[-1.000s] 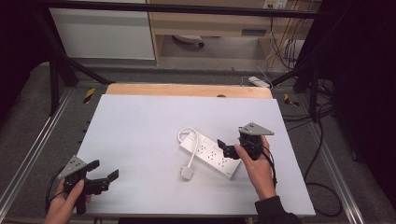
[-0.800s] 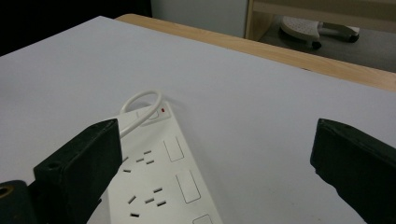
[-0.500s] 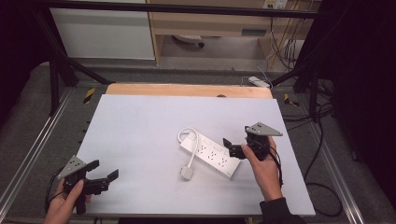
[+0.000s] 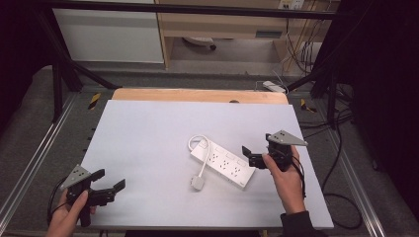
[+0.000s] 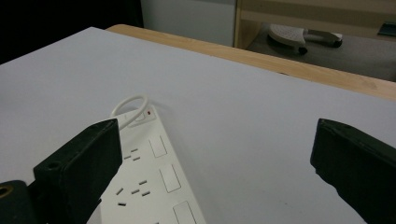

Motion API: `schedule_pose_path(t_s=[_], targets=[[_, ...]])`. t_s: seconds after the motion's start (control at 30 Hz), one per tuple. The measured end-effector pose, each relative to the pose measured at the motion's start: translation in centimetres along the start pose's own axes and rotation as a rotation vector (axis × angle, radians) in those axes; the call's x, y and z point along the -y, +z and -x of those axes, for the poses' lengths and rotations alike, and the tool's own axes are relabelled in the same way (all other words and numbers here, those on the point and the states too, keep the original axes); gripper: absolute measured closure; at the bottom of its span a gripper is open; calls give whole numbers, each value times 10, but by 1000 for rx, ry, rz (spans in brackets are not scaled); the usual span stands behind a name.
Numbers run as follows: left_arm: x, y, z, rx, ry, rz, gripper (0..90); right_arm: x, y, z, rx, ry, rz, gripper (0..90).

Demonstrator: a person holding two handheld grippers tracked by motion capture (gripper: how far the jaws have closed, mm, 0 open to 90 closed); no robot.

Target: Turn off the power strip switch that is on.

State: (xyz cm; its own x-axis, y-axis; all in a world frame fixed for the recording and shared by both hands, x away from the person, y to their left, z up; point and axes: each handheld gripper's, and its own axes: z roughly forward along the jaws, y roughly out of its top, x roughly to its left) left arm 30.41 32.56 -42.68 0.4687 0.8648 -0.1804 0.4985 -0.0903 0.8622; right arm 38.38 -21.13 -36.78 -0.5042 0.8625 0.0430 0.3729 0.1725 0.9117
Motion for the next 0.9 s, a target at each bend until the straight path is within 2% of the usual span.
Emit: schedule_pose_path(t_s=[0.53, 0.77, 0.9], targets=[[0, -2, 0, 1, 0, 8, 66, 14, -23, 10, 29, -4, 13, 25], [-1, -2, 0, 3, 4, 9, 66, 28, -30, 17, 49, -5, 1, 25], [-1, -2, 0, 3, 2, 7, 66, 39, -35, 23, 57, 11, -5, 31]])
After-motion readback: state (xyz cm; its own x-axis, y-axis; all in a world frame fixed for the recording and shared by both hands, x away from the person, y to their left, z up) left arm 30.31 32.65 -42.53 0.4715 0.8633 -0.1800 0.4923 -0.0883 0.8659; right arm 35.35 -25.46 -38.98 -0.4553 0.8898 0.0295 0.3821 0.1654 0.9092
